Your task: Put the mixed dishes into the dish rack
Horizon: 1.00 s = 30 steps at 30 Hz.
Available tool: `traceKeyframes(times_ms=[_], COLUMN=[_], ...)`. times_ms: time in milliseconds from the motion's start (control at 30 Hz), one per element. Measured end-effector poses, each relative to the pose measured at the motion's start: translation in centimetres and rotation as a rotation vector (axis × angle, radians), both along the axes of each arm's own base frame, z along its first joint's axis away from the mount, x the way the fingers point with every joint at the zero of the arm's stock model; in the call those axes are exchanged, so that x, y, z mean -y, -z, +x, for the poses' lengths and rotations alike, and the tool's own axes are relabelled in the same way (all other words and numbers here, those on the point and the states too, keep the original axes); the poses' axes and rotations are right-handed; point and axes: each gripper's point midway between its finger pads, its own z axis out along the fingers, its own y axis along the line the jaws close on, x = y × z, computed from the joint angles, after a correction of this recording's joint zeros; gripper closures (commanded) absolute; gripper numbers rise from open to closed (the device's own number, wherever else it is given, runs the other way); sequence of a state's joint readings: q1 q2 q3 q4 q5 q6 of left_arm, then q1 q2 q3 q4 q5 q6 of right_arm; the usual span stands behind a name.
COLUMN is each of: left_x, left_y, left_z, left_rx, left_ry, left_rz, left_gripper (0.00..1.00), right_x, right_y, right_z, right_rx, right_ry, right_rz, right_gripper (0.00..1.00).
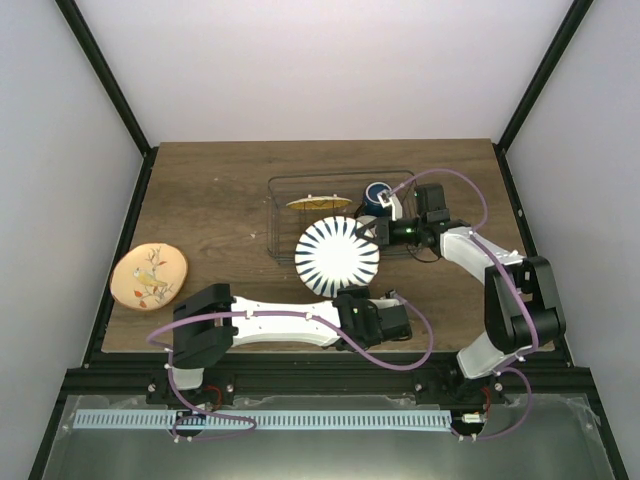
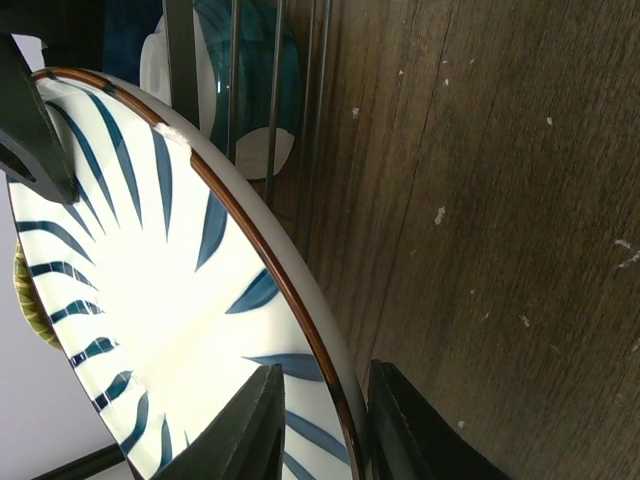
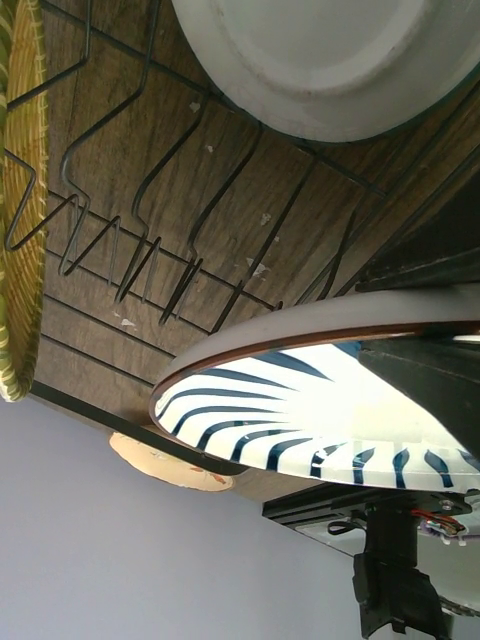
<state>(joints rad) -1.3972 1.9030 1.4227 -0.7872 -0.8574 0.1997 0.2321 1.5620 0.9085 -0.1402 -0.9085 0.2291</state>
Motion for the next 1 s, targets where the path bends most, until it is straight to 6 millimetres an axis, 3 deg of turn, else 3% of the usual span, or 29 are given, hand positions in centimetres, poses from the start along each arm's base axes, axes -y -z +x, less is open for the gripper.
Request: traceKeyframes(times_ms=[500,667,1000], left_x=[0.0,-0.1,-0.6], left_y=[0.2,0.0,-0.6], left_z=[-0.1,0.3,0.9], left_rx=[-0.015,-0.004,0.031], left_ry=[0.028,0.029,0.049], left_rz=[0.004,-0.009,-0.002], left_gripper=[0.99,1.00,0.65], right_x=[0.1,0.1,0.1], right_y=[0.0,-0.5,-1.0], right_z=[0.3,0.7,0.8], right_rx=[0.009,0.013,0.001], right_ry=[0.008,0.019,0.045], right_rz=[-0.005,-0.016,0.001], right_gripper=[0.99,0.99,0.99])
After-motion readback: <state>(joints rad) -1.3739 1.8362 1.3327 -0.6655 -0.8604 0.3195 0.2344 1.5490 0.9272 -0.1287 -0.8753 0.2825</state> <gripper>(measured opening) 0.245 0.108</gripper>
